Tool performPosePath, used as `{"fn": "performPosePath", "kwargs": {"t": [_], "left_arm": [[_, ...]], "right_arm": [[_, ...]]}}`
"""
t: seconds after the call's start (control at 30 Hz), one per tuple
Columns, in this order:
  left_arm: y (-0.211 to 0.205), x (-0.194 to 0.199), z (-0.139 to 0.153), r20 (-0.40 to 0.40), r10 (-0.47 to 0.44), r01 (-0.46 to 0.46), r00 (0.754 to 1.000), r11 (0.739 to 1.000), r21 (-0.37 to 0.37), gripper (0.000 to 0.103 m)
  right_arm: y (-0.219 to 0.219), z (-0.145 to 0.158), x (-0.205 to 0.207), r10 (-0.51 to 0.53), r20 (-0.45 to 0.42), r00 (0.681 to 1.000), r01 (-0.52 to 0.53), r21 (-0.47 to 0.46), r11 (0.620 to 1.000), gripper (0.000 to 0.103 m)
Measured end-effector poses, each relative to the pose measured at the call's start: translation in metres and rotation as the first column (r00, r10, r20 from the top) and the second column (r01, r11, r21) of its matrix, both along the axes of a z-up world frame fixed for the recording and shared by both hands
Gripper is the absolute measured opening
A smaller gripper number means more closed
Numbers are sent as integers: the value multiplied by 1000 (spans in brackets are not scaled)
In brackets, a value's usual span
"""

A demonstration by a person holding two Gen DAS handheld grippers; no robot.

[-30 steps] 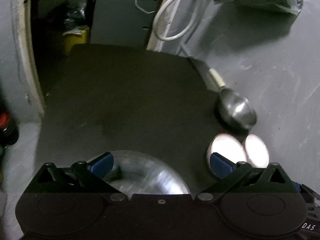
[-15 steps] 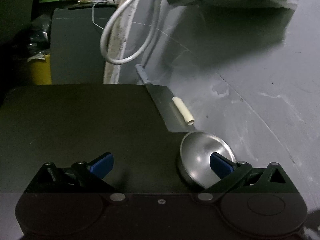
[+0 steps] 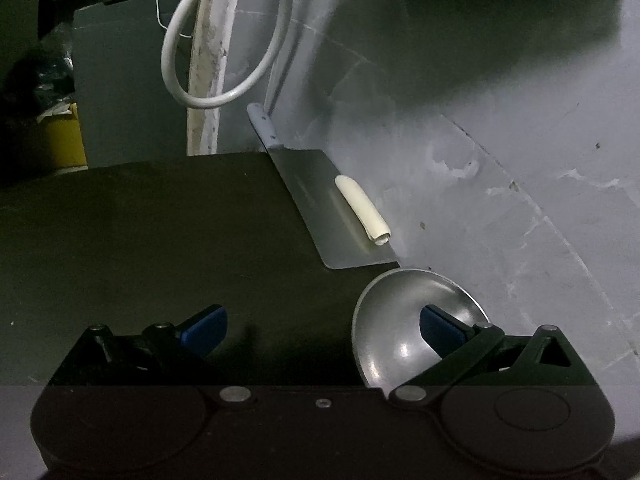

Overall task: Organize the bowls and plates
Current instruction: 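Move the left tool toward the steel saucepan with cream handle, then close the left gripper on the rim of the steel bowl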

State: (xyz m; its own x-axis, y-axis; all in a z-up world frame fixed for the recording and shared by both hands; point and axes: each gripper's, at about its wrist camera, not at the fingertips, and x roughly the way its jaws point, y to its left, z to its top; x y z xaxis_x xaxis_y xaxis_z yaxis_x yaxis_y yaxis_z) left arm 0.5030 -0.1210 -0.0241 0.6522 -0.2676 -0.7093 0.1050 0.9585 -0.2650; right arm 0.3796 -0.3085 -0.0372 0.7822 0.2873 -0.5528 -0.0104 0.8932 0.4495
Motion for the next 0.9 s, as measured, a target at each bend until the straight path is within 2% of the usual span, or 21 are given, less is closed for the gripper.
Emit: {"fn": "performPosePath", "kwargs": {"t": [0.13,0.27,0.43,0.53,0.6,0.63,0.7,0.9], "left_arm": [[-4,3,-6,-24,-3,2,1000,1000,-22,101],[-7,5,-12,-51,2,-5,999,999,-44,89],[-10,5,-14,-63,-2,-2,998,998,-56,82],[-10,8,-17,-91,8,-12,996,999,-44,70],[-9,9,-19,-100,8,-13,995,999,-52,55],[-9,10,-20,-108,7,-13,994,999,-52,52],[-11,12,-23,-130,5,-10,992,999,-40,34],[-13,11,-26,-139,-5,-3,990,998,-59,17]], "right_arm": [[-1,-3,1,-14,13,1000,14,9,1000,97],[-1,-2,4,-19,11,1000,19,3,1000,92],[1,-1,4,-24,10,1000,24,-14,1000,90],[3,-1,4,-23,9,1000,24,-36,999,89],[4,0,5,-27,9,1000,27,-43,999,89],[4,0,5,-30,10,1000,30,-45,999,88],[5,-1,5,-34,10,999,35,-54,998,87],[6,-1,5,-41,6,999,42,-66,997,85]]}}
